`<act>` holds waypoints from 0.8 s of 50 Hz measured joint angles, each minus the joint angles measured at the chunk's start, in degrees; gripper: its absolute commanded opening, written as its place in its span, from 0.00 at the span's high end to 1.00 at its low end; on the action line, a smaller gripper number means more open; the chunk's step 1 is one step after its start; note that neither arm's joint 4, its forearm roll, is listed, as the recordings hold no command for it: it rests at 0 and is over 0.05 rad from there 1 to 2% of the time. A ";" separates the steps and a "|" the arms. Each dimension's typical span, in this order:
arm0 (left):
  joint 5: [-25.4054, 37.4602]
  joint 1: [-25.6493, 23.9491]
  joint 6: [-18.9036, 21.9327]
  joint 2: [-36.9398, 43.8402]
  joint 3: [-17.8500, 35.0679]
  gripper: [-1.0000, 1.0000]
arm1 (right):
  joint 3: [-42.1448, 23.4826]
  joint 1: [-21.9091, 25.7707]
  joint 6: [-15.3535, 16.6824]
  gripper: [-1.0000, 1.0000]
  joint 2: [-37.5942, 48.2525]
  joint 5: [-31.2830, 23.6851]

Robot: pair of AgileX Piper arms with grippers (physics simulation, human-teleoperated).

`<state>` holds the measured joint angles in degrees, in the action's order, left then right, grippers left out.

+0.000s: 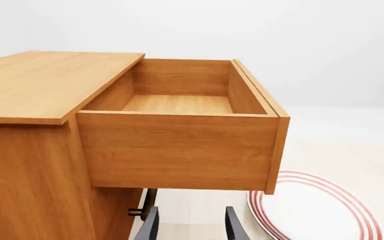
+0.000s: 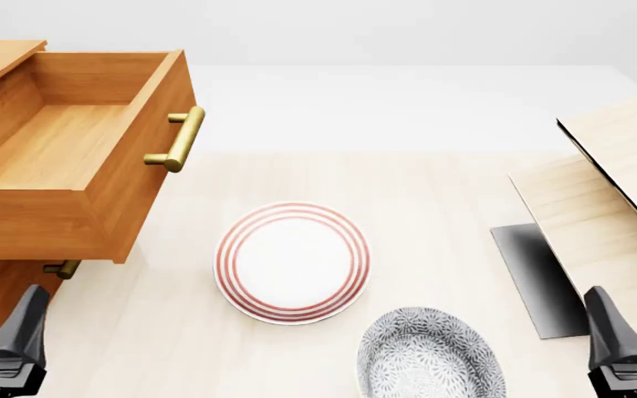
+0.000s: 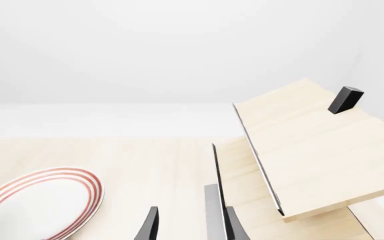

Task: Close the top drawer of the cabinet.

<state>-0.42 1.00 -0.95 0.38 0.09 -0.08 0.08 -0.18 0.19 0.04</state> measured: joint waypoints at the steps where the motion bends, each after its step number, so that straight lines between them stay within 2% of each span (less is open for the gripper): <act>1: 0.06 0.03 0.27 0.01 0.02 0.00 | -0.01 -0.02 -0.08 0.00 0.05 0.02; 26: 1.51 1.38 2.98 -0.20 0.65 0.00 | -0.19 -0.20 -0.77 0.00 1.44 1.06; 31: 2.25 0.28 3.14 0.13 0.94 0.00 | -0.21 -0.21 -0.80 0.00 1.58 1.18; 40: 4.54 -4.68 2.70 2.30 3.80 0.00 | -0.24 -0.21 -0.84 0.00 1.69 1.25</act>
<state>4.12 -3.68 1.75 2.69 3.89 -0.32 -0.13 -1.02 1.88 1.29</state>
